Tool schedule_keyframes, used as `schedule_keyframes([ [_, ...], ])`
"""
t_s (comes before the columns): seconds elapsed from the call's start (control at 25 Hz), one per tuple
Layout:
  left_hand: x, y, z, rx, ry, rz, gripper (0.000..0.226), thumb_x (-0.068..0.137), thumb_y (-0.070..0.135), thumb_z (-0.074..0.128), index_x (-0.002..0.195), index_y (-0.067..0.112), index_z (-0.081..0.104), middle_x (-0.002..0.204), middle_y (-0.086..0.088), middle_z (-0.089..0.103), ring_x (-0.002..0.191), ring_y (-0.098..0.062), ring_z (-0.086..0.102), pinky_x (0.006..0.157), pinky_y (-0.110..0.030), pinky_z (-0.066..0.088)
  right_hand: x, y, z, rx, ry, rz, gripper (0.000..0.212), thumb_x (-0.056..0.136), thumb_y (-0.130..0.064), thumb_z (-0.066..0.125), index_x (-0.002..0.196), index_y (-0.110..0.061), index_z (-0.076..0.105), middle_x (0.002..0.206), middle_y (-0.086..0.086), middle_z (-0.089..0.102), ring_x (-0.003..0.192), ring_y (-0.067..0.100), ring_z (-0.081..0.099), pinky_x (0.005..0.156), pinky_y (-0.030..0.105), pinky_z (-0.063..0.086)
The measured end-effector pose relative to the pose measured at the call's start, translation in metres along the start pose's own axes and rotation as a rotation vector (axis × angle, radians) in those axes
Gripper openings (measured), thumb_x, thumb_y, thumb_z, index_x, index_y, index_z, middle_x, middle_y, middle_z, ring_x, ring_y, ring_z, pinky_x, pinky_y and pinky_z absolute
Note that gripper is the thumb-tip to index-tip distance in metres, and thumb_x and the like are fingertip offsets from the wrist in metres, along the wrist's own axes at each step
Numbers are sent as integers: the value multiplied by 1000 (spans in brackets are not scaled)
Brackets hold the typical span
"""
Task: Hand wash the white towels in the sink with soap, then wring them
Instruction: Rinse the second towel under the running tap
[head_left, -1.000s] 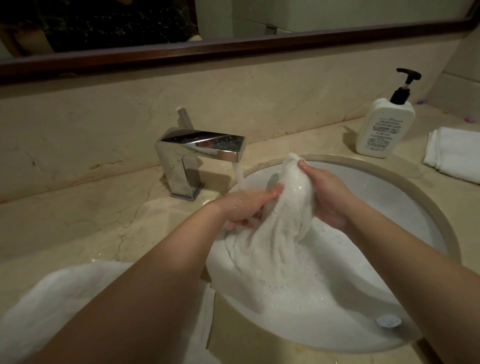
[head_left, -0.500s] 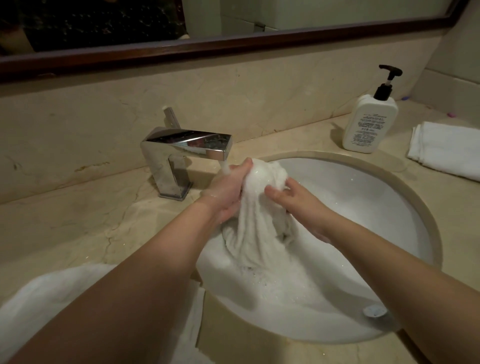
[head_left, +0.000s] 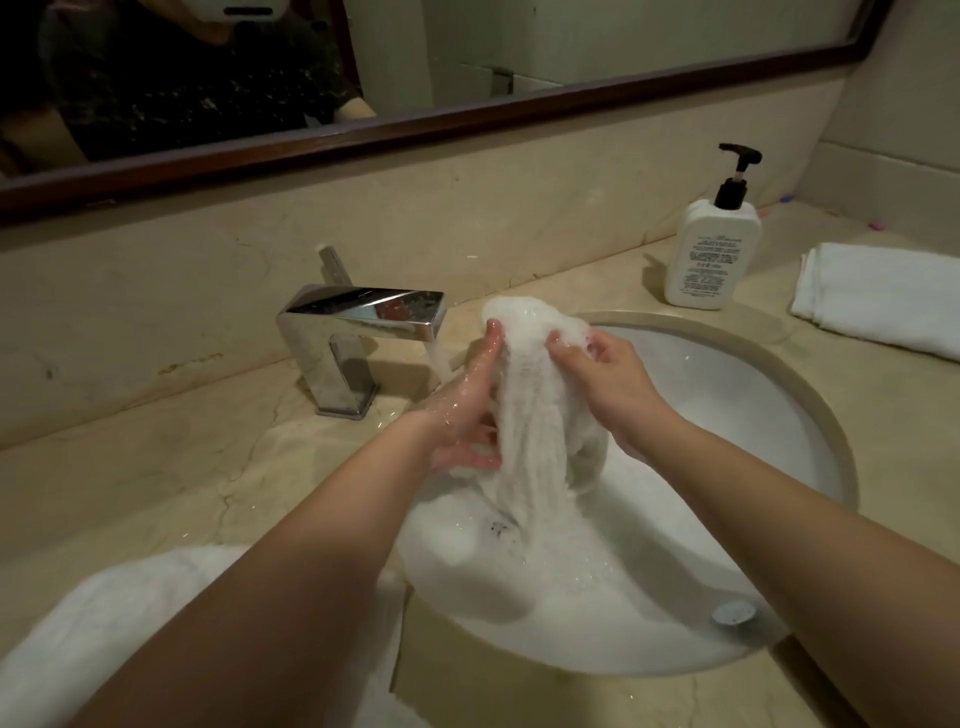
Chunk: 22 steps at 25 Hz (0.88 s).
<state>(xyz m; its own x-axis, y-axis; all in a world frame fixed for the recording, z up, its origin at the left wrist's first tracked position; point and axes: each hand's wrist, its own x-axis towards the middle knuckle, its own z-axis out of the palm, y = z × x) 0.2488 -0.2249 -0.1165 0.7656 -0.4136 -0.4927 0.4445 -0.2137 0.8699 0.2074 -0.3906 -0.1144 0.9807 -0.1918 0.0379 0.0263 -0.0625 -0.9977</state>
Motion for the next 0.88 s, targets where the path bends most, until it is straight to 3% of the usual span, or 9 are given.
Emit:
schedule_keyframes([
  [0.12, -10, 5, 11, -296, -134, 69, 99, 72, 92, 45, 134, 15, 63, 122, -15, 70, 114, -39, 67, 96, -62, 52, 2, -15, 0, 52, -21, -29, 13, 101, -23, 58, 100, -18, 70, 86, -8, 77, 82, 7, 72, 70, 22, 55],
  [0.28, -12, 19, 19, -564, -72, 297, 79, 85, 68, 63, 138, 9, 60, 136, -16, 64, 124, -37, 63, 101, -63, 49, 7, -29, 6, 130, -56, -48, 25, 101, -31, 55, 114, -16, 68, 115, 8, 72, 107, 21, 69, 91, 36, 56],
  [0.4, -10, 24, 23, -613, 12, 418, 69, 83, 49, 70, 131, 2, 63, 133, -21, 65, 125, -35, 63, 106, -52, 50, 6, -30, 10, 117, -51, -29, 51, 89, -43, 53, 127, -10, 63, 130, 4, 62, 118, 17, 60, 99, 37, 47],
  [0.52, -7, 26, 27, -536, 47, 459, 46, 100, 46, 52, 99, 9, 80, 108, -15, 76, 103, -25, 73, 97, -39, 56, 2, -23, 5, 162, -94, 60, 59, 92, -55, 44, 116, -6, 68, 118, -2, 69, 112, 8, 62, 104, 30, 45],
  [0.6, -6, 26, 32, -417, 46, 438, 54, 102, 54, 44, 105, 11, 78, 113, -14, 75, 107, -24, 72, 103, -40, 53, 4, -18, -2, 91, -57, 89, 49, 102, -54, 42, 105, -14, 71, 100, -10, 73, 95, -5, 65, 91, 21, 49],
  [0.72, 11, 17, 37, -284, 68, 335, 56, 103, 56, 42, 116, 10, 72, 113, -15, 75, 106, -26, 72, 102, -41, 54, 11, -5, -9, -52, 48, 56, 61, 83, -50, 59, 93, 9, 67, 88, 26, 67, 68, 14, 60, 70, 45, 54],
  [0.76, 19, 14, 40, -206, 96, 285, 55, 102, 57, 43, 114, 12, 72, 111, -16, 75, 104, -28, 72, 102, -44, 54, 11, 1, -12, -142, 86, 41, 59, 78, -49, 57, 75, 9, 61, 74, 31, 57, 60, 18, 47, 58, 39, 45],
  [0.8, 29, 7, 42, -112, 137, 233, 54, 99, 59, 44, 109, 14, 72, 107, -16, 76, 102, -31, 72, 100, -46, 54, 12, 10, -15, -253, 113, 36, 54, 81, -48, 57, 58, 1, 49, 58, 22, 43, 54, 16, 37, 52, 32, 34],
  [0.88, 41, -12, 48, 109, 214, 176, 51, 97, 58, 44, 98, 15, 71, 95, -13, 75, 90, -34, 70, 83, -42, 55, 12, 29, -23, -474, 107, 118, 59, 93, -50, 56, 51, -15, 34, 51, 2, 33, 45, 16, 30, 47, 28, 26],
])
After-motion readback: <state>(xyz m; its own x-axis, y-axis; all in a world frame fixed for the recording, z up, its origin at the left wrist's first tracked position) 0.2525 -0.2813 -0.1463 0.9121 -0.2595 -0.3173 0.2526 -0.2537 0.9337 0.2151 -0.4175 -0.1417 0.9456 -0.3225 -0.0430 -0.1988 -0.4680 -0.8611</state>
